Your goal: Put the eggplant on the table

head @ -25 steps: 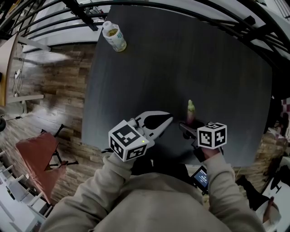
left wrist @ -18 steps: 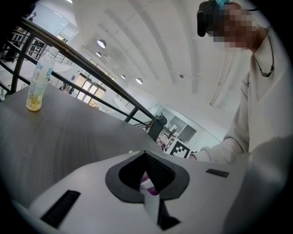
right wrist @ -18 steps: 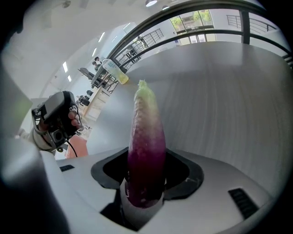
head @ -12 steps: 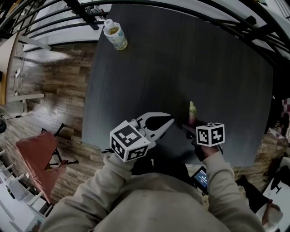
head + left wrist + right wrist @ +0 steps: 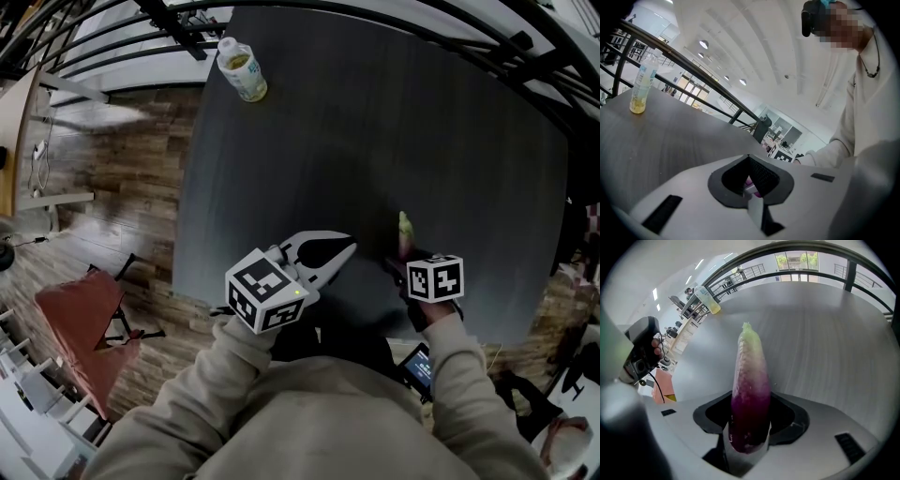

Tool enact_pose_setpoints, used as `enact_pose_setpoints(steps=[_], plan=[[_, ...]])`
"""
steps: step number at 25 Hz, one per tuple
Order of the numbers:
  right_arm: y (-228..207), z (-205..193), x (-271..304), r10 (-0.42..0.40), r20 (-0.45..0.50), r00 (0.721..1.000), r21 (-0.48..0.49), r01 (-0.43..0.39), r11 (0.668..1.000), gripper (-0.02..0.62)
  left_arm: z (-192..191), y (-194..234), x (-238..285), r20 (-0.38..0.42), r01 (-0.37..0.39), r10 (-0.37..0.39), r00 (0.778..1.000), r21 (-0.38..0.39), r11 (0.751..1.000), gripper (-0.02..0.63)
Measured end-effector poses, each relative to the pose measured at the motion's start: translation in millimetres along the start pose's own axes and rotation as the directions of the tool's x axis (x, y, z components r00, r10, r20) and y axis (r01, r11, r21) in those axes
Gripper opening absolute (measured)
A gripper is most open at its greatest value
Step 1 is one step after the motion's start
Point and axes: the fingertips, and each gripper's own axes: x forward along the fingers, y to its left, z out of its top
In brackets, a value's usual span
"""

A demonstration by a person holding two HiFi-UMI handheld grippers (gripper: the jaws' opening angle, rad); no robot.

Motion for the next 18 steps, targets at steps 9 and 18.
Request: enact_pose_setpoints(steps=[9,18], plan=[[-6.2,-2.5,0.9,-0.03,-0.016,0.999,-0.013,0.03,0.999,0.219,-4.8,2.8,1.1,-0.01,-0.002,0.001,1.0,-0.007,1.0,0.002],[-4.8,-5.0,4.4,0.001,-0.017,1.0,0.014,-0.001,1.0,0.236,-4.2,6.3,0.3,-0.018,-0.008,0.008,1.0,-0.013,1.0,0.002]])
